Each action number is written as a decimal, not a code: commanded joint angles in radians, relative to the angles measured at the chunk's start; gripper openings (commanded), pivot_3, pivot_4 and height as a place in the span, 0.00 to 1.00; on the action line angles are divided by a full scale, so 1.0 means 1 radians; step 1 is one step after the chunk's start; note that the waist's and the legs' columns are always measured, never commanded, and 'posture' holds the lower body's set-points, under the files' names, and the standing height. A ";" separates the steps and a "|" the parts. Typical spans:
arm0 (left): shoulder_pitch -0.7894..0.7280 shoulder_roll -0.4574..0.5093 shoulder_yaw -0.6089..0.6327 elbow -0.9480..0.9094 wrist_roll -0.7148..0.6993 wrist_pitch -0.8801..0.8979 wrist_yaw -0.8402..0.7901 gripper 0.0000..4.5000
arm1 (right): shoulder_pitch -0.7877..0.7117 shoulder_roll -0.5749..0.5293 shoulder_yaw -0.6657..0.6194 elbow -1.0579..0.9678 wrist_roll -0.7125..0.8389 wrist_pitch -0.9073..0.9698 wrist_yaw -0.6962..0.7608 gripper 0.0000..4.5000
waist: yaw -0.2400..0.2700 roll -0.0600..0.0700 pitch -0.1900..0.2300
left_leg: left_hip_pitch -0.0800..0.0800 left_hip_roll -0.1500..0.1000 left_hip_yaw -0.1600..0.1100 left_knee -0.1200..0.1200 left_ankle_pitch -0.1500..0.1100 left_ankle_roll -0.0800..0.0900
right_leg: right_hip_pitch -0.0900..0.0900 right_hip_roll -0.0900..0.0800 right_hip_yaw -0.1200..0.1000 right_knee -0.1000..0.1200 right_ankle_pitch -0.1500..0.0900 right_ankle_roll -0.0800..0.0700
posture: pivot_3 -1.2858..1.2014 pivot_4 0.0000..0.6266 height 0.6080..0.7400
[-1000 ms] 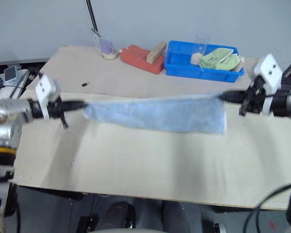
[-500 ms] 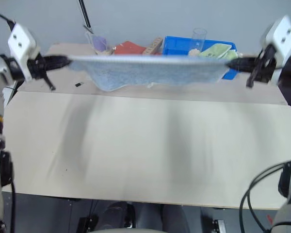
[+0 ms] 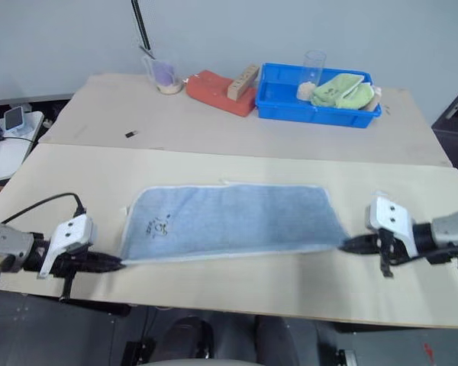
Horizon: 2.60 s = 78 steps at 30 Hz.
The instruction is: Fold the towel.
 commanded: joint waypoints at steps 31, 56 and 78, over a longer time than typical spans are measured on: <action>-0.815 -0.339 -0.193 0.884 0.268 -0.346 0.208 0.61 | -0.649 0.194 0.159 0.429 -0.070 0.429 -0.231 0.46 | -0.004 0.000 0.000 | -0.011 -0.002 0.003 0.005 0.000 0.000 | -0.004 0.001 -0.003 0.001 0.005 -0.009 | 0.52 0.24 0.62; -0.475 -0.395 -0.152 -0.124 -0.236 -0.069 0.064 1.00 | -0.172 0.466 -0.140 0.012 -0.031 0.406 -0.723 0.99 | -0.009 0.000 0.000 | -0.008 -0.002 -0.004 0.007 0.000 0.001 | -0.001 0.002 0.000 0.001 0.006 -0.006 | 0.52 0.24 0.62; -0.493 -0.424 -0.196 -0.117 -0.230 -0.116 0.020 1.00 | -0.218 0.440 -0.172 0.129 0.000 0.438 -0.730 0.00 | -0.015 0.000 0.000 | -0.009 -0.003 -0.005 0.007 -0.001 0.001 | 0.000 0.002 0.000 0.000 0.006 -0.005 | 0.52 0.24 0.62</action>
